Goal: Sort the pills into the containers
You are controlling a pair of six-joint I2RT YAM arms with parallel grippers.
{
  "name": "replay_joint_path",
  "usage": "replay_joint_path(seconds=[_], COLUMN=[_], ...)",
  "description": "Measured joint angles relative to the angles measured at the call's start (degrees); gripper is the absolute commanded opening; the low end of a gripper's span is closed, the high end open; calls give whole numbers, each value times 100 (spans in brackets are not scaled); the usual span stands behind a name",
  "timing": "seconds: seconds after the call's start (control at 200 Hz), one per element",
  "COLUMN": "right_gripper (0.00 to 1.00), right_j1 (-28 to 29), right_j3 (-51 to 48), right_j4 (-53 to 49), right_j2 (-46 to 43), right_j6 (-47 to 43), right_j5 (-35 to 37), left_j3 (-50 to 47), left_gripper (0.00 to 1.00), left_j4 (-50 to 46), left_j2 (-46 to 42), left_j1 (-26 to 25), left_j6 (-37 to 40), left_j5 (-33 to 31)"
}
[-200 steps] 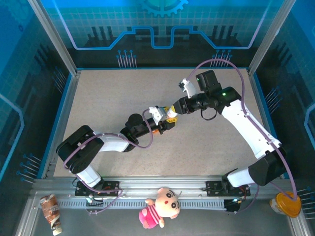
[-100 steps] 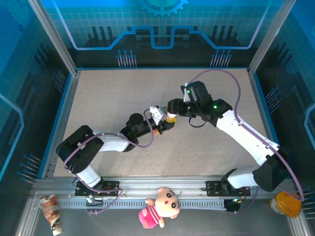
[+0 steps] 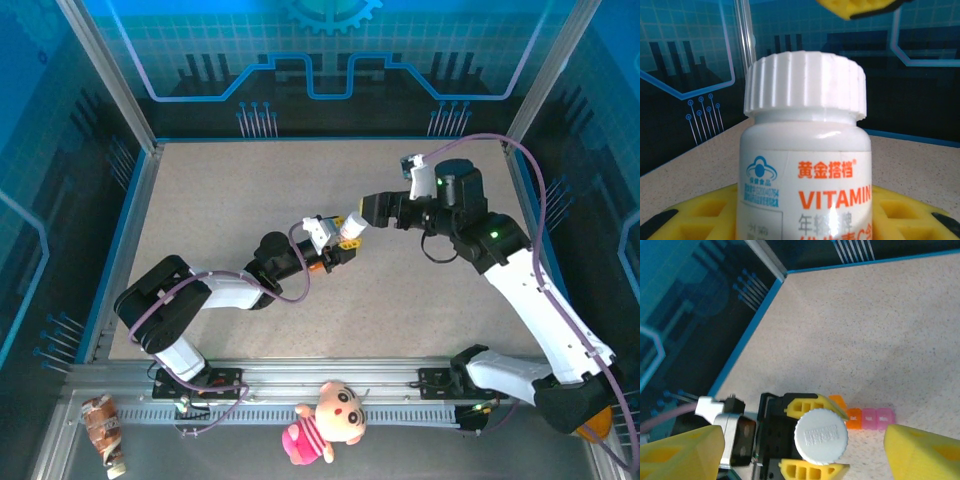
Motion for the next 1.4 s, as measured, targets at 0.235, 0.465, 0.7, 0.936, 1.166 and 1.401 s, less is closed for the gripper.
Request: replay_joint_path(seconds=[0.235, 0.465, 0.7, 0.936, 1.166, 1.401], right_gripper=[84, 79, 67, 51, 39, 35], right_j1=[-37, -35, -31, -24, 17, 251], right_j3=[826, 1016, 1016, 1016, 975, 662], right_j4=[-920, -1412, -1517, -1532, -1493, -1062], right_j2=[999, 1331, 1338, 1364, 1429, 1401], right_j6=[-1602, -2221, -2380, -2376, -2181, -940], right_j5=[-461, -645, -782, -898, -907, -284], left_j3=[0, 0, 0, 0, 0, -11], left_gripper=[0, 0, 0, 0, 0, 0], left_j4=[-2, -7, -9, -11, -120, -450], left_j2=[-109, -175, -181, -181, -181, -181], left_j1=[0, 0, 0, 0, 2, 63], left_j6=[-2, -2, 0, 0, -9, -22], left_j5=[57, 70, 70, 70, 63, -20])
